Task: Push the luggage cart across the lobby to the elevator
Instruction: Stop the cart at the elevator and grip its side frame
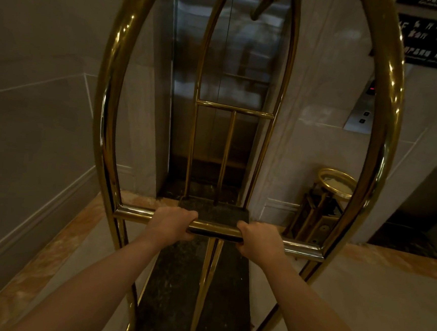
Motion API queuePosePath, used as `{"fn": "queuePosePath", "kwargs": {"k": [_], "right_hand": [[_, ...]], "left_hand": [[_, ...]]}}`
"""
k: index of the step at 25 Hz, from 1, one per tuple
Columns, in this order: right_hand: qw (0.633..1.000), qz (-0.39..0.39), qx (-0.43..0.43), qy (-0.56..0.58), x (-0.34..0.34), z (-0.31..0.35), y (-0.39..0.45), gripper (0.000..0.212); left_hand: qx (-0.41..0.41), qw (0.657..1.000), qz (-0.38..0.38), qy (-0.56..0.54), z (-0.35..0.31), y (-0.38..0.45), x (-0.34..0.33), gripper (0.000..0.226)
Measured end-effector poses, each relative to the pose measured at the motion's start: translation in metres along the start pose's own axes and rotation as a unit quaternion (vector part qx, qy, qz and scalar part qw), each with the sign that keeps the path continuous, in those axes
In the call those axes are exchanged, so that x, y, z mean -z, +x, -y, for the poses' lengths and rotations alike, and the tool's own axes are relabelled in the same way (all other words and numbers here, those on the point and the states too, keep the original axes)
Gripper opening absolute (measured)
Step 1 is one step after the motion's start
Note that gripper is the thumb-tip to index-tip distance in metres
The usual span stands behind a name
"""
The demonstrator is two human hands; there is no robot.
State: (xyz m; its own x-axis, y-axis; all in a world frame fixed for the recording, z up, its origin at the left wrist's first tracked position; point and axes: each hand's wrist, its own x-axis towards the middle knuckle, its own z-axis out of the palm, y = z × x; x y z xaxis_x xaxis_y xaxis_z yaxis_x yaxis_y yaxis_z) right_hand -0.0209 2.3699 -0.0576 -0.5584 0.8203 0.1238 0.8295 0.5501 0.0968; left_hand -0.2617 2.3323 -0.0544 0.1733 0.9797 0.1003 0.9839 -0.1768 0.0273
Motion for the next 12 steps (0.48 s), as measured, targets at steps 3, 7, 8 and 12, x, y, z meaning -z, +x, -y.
{"fn": "queuePosePath", "kwargs": {"k": [3, 7, 8, 12], "right_hand": [[1.000, 0.021, -0.010, 0.001, 0.003, 0.002, 0.001, 0.024], [0.998, 0.039, -0.043, 0.005, 0.012, 0.008, -0.001, 0.023], [0.998, 0.033, -0.057, 0.002, 0.011, 0.011, -0.003, 0.025], [0.994, 0.013, -0.110, -0.008, 0.003, 0.024, -0.006, 0.031]], "left_hand": [[-0.020, 1.000, -0.004, -0.023, 0.000, -0.002, 0.002, 0.032], [-0.033, 0.999, -0.008, -0.037, -0.002, -0.006, 0.005, 0.037], [-0.029, 0.999, -0.005, -0.036, -0.003, -0.007, 0.005, 0.037], [-0.013, 1.000, 0.003, -0.018, -0.007, -0.008, 0.006, 0.040]]}}
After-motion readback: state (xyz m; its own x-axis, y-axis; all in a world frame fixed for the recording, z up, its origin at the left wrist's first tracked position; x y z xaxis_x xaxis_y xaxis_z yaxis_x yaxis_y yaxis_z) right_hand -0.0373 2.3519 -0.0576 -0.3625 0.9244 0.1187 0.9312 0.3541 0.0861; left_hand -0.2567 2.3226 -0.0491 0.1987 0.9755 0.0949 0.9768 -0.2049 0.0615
